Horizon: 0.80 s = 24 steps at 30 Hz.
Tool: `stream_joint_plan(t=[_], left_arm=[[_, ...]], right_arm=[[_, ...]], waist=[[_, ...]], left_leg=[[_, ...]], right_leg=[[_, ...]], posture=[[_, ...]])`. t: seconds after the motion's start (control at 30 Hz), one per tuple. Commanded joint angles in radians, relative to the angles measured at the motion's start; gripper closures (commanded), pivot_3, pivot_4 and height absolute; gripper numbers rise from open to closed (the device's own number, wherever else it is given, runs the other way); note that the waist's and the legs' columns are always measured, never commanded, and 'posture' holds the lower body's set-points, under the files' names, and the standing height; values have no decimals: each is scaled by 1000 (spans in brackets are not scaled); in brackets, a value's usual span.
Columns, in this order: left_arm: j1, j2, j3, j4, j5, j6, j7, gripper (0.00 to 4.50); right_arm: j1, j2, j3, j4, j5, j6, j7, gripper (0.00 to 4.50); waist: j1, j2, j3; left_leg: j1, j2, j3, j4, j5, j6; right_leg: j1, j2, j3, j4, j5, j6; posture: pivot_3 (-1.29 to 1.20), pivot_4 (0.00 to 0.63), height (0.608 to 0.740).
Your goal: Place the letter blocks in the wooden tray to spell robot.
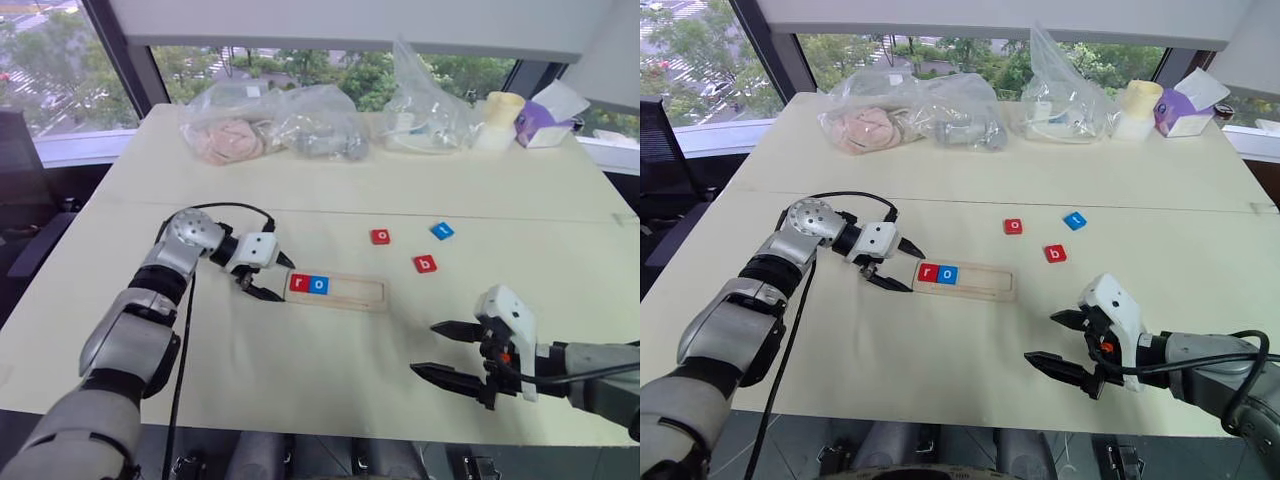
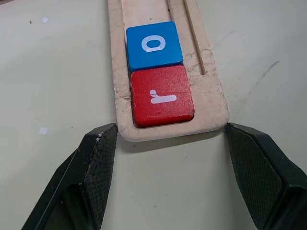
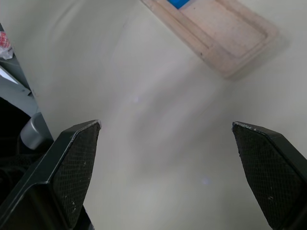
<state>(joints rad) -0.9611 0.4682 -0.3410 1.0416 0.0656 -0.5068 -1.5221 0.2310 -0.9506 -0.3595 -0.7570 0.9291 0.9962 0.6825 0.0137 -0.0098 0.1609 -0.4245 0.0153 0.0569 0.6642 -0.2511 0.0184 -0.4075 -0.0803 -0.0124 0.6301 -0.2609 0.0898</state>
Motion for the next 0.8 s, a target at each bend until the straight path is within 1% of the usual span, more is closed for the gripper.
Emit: stream_joint_plan(t=[0.03,0.13,0.2,0.27,0.3,0.37,0.4,0.43,0.5,0.53,0.6,0.63,0.7,0.8], left_arm=[[0,-5,-16,32,44,9,-5,40],[-7,-9,3,30,34,43,26,40],[-12,25,33,-7,-1,127,-14,40],[-2,84,69,-105,-70,254,-78,40],[15,124,78,-183,-121,341,-89,40],[74,225,112,-405,-254,565,-92,40],[105,250,154,-500,-298,667,-86,40],[143,273,215,-608,-355,787,-42,40],[247,303,332,-824,-454,986,79,40],[312,313,381,-934,-489,1056,144,40],[416,317,446,-1103,-527,1150,249,40],[466,315,476,-1184,-552,1195,297,40],[534,296,526,-1313,-607,1279,391,40],[575,261,580,-1429,-679,1366,508,40]], right_arm=[[-6,10,-16,-7,19,-6,-8,0],[-1,7,-24,-5,18,-7,-6,0],[-18,4,-42,10,16,-13,-8,0],[-65,17,-75,38,43,-19,-25,0],[-115,36,-88,61,69,-24,-53,0],[-268,90,-71,123,101,-23,-151,0],[-340,114,-40,148,89,-18,-193,0],[-433,165,2,194,75,10,-274,0],[-588,305,47,297,99,85,-460,0],[-640,362,59,333,96,113,-528,0],[-695,423,72,370,64,144,-607,0],[-702,418,104,370,21,146,-614,0],[-679,366,185,350,-78,123,-594,0],[-628,326,251,335,-188,77,-590,0]], waist=[[0,0,0],[-1,0,0],[0,-1,0],[-6,-4,3],[-13,-7,4],[-35,-12,7],[-42,-11,8],[-46,-10,8],[-46,-10,8],[-47,-7,8],[-42,-5,8],[-34,-4,9],[-22,-4,9],[-4,-4,9]], left_leg=[[0,0,0,0,0,0],[0,0,0,1,0,0],[0,0,0,1,0,0],[-1,0,-1,1,0,0],[-1,1,0,1,0,0],[-2,2,-1,0,0,0],[-2,4,-1,0,0,0],[-2,4,-1,0,0,0],[-2,4,-2,0,1,-1],[-1,4,-3,-1,1,-2],[-1,3,-3,-2,1,-3],[-2,1,-3,-4,1,-3],[-5,-1,-3,-5,2,-3],[-16,-3,-4,0,2,-3]], right_leg=[[0,0,0,0,0,0],[0,0,0,0,0,0],[0,0,0,0,0,0],[-1,0,-1,0,1,1],[-2,1,0,0,1,2],[-2,1,0,1,1,2],[-3,1,1,1,2,1],[-3,1,1,1,2,1],[-3,0,0,2,2,1],[-3,0,0,2,2,1],[-4,-3,0,2,2,1],[-5,-5,0,3,2,1],[-8,-6,0,3,2,1],[-15,-8,0,2,2,1]], posture=[[0,150,739],[0,150,739],[0,150,739],[0,150,739],[0,150,739],[0,150,739],[0,150,739],[0,150,739],[0,150,739],[0,150,739],[0,150,739],[0,150,739],[0,150,739],[0,150,739]])
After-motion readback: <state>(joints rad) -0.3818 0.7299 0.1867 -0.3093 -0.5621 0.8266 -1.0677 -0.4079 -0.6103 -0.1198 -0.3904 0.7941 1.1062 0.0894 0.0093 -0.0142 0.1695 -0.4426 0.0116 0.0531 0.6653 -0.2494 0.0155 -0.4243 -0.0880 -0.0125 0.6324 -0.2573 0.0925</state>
